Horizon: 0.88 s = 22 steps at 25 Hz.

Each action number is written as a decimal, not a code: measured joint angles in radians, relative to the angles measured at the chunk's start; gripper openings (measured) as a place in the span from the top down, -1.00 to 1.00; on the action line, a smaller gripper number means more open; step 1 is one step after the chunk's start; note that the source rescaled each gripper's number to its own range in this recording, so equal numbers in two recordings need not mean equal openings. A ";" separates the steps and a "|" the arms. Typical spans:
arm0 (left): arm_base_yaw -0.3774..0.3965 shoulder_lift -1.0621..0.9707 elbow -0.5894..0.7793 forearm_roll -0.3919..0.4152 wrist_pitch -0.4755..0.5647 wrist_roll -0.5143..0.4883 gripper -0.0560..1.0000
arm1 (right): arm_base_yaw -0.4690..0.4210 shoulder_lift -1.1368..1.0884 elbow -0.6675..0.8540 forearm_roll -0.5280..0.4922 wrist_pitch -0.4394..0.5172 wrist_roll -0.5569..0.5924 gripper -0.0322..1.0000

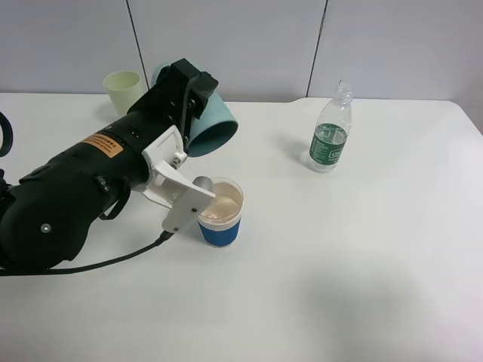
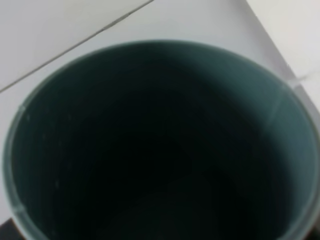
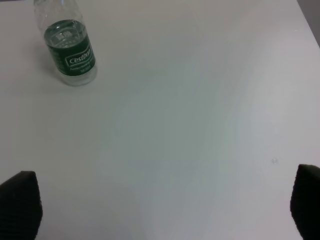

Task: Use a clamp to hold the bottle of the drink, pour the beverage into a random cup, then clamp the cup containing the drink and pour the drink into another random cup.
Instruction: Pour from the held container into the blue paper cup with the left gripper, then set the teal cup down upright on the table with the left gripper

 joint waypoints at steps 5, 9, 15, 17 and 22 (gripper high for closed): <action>0.000 0.000 0.000 0.002 -0.009 -0.012 0.85 | 0.000 0.000 0.000 0.000 0.000 0.000 -1.00; 0.000 0.000 0.000 0.002 0.034 -0.190 0.85 | 0.000 0.000 0.000 0.000 0.000 0.000 -1.00; 0.010 0.000 0.000 0.007 0.113 -0.696 0.85 | 0.000 0.000 0.000 0.000 0.000 0.000 -1.00; 0.038 0.000 0.000 0.029 0.137 -0.889 0.85 | 0.000 0.000 0.000 0.000 0.000 0.000 -1.00; 0.152 0.000 0.000 0.174 0.196 -1.280 0.85 | 0.000 0.000 0.000 0.000 0.000 0.000 -1.00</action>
